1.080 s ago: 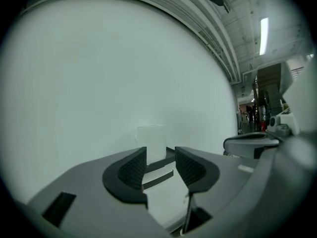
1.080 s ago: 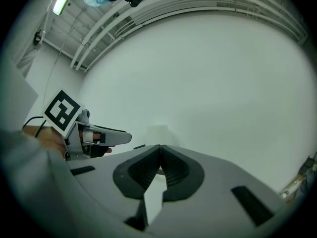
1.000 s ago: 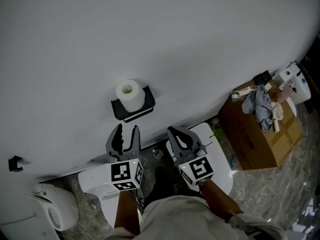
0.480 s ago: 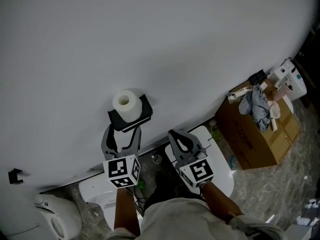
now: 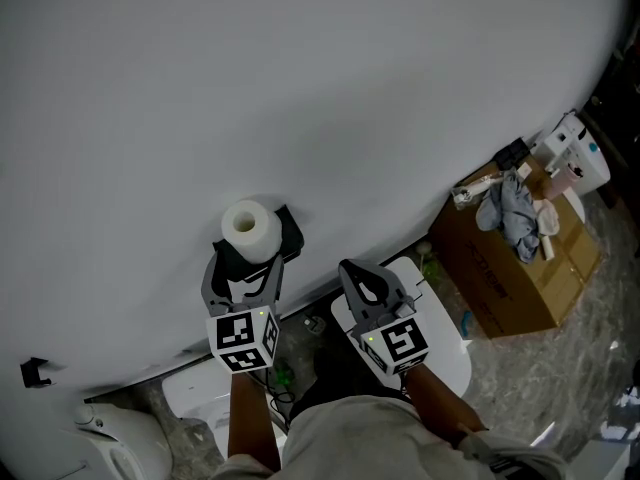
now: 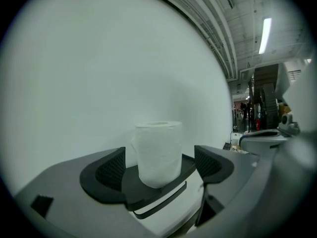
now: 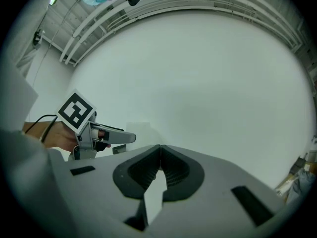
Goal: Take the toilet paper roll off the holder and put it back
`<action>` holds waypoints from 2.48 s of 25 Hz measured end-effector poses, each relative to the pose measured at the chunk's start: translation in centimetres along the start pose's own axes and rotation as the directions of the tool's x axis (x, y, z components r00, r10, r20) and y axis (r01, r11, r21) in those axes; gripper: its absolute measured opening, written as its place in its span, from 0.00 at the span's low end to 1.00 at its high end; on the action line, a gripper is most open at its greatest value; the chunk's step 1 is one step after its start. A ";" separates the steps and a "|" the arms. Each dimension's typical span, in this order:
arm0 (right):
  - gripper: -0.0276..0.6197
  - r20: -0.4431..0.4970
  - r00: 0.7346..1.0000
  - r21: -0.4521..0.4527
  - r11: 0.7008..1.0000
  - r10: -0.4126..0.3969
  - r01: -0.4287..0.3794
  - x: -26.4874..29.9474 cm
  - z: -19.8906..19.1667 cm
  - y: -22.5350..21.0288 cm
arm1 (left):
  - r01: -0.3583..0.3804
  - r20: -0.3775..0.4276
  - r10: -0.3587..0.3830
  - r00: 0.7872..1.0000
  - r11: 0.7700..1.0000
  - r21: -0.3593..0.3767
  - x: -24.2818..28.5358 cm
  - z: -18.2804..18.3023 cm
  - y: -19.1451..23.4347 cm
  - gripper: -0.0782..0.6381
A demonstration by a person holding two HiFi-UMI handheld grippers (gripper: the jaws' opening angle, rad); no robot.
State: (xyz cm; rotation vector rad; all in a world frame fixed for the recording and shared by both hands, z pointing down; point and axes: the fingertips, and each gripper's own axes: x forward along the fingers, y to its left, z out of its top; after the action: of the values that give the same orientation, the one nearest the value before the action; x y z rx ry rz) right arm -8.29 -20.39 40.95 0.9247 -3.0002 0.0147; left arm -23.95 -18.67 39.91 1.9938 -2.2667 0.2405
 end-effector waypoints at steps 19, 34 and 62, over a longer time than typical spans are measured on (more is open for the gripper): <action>0.05 0.000 0.999 0.011 0.999 -0.051 0.051 1.9 0.1 -1.3 | 0.059 -0.090 -0.054 0.994 0.997 0.056 3.0 -0.3 0.5 0.70; 0.05 -0.016 0.998 0.006 0.998 -0.059 0.059 2.4 -0.2 -1.6 | 0.038 -0.164 -0.016 0.986 0.990 0.134 4.4 -1.3 0.6 0.70; 0.05 -0.026 0.997 -0.019 0.997 -0.076 0.075 0.6 -0.7 -1.0 | 0.063 -0.117 -0.047 0.992 0.988 0.139 3.5 -0.9 0.5 0.65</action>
State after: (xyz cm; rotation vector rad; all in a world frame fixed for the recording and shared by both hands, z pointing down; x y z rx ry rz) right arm -8.22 -21.57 41.70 1.0272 -2.9335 0.0001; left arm -24.96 -21.86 41.48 2.0489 -2.1784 0.5109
